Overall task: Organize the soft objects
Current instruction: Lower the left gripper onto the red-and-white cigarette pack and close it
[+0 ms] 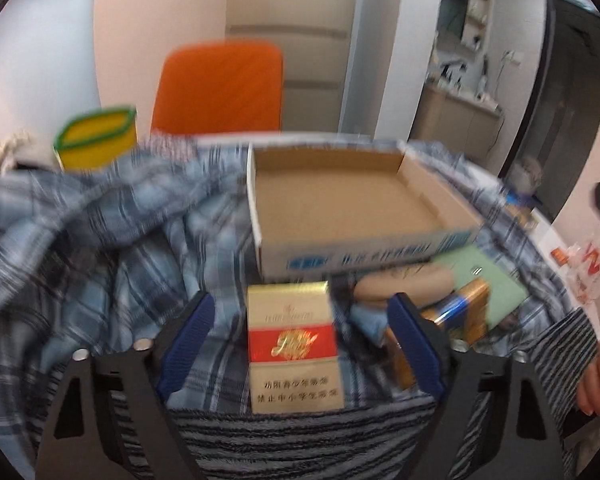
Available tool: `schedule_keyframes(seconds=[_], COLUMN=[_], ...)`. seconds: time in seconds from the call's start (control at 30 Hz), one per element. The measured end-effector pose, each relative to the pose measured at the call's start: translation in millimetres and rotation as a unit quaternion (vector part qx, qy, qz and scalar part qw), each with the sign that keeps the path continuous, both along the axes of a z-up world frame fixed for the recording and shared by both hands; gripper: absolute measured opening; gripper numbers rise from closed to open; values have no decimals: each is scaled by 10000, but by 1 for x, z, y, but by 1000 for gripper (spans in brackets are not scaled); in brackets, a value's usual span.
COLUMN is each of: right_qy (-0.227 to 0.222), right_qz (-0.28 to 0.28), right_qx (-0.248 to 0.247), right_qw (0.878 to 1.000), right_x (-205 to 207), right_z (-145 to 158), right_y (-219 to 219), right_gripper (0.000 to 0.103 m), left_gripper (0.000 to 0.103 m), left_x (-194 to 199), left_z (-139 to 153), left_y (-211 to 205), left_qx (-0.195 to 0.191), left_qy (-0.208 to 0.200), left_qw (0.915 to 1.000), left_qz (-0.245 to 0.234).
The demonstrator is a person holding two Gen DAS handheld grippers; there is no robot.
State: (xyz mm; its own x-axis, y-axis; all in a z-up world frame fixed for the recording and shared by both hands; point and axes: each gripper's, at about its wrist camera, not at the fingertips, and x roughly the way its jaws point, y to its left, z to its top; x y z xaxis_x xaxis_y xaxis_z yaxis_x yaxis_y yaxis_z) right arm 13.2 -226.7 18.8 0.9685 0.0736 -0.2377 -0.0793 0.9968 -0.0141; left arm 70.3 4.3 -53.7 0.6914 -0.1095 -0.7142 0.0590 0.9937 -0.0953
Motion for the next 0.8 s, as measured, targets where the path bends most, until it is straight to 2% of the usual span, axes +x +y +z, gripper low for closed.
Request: schedule_keyframes(seconds=[0.1,0.37,0.57,0.63,0.8], right_qy=[33,271,321,331,344], right_qz=[29,-26,-16,-15,-15], right_qx=[-83,-281,-266,-280,-275], right_qw=[10000,9992,9991,9991,9990], right_x=[0,8,9,10,10], right_z=[-3,-11,-13,-14,-14], right_y=[4,11,9,10,9], right_gripper=[103,103,103,103,103], left_gripper=[76,69,69,63,63], left_x=[5,11,18,18,17], left_z=[-9,-22,-30,-29,-25], left_y=[1,-2,4,3,10], left_qx=[3,120,-82,-111,-416], left_qy=[256,616,878,897,886], left_qw=[9997,9980,9961,9959,9951], left_qz=[6,-48,-47,-90,-156])
